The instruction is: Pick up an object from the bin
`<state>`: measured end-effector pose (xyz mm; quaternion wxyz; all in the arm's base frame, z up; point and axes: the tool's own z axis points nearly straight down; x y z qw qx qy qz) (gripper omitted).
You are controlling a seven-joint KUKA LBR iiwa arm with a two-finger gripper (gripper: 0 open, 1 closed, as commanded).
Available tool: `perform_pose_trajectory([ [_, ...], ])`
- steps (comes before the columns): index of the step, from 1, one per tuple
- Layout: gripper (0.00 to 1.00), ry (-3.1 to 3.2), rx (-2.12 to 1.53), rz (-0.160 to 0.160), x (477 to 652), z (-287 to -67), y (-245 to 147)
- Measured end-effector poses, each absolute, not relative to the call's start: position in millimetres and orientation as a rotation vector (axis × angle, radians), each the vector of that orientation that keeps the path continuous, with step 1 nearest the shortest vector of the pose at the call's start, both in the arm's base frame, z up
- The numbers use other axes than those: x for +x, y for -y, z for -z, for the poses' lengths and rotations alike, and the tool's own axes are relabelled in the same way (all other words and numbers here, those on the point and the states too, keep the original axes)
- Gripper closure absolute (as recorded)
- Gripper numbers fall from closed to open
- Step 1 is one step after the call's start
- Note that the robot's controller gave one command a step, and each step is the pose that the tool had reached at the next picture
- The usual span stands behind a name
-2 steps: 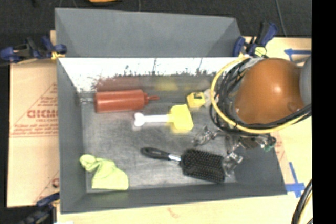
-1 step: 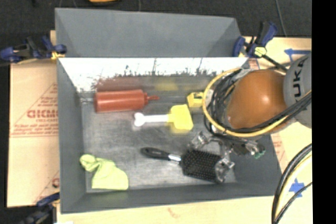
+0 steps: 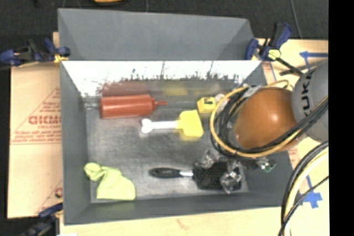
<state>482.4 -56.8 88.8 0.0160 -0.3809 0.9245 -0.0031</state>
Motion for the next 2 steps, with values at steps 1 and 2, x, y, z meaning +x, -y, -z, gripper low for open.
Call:
perform_pose_trajectory([
  [1,1.00,-2.875,-1.186,0.010,482.4,-88.7,56.8],
  [2,1.00,-2.920,-1.166,-0.005,486.7,-142.9,70.3],
])
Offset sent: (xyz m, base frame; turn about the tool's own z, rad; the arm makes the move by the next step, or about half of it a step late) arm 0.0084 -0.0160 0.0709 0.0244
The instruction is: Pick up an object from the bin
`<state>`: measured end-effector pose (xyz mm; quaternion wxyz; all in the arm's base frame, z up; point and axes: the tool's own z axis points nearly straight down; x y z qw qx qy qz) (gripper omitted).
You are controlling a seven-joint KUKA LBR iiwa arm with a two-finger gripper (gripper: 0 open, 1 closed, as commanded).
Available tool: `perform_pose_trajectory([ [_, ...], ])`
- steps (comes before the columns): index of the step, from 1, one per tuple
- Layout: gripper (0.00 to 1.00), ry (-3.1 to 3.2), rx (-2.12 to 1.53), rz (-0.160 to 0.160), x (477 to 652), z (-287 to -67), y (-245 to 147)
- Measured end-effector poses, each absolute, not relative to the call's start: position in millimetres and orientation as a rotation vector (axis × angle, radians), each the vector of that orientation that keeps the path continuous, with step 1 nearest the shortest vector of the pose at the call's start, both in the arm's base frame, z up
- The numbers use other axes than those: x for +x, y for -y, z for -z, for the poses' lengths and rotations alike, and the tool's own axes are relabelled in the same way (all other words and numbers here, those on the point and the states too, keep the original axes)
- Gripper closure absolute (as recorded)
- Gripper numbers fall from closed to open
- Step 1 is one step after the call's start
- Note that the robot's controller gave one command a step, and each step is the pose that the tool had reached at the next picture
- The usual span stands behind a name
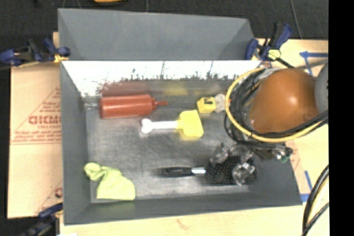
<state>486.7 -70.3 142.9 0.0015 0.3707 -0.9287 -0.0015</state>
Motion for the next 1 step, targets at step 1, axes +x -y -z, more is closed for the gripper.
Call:
perform_pose_trajectory([
  [1,1.00,2.920,1.154,0.004,487.0,-211.1,68.7],
])
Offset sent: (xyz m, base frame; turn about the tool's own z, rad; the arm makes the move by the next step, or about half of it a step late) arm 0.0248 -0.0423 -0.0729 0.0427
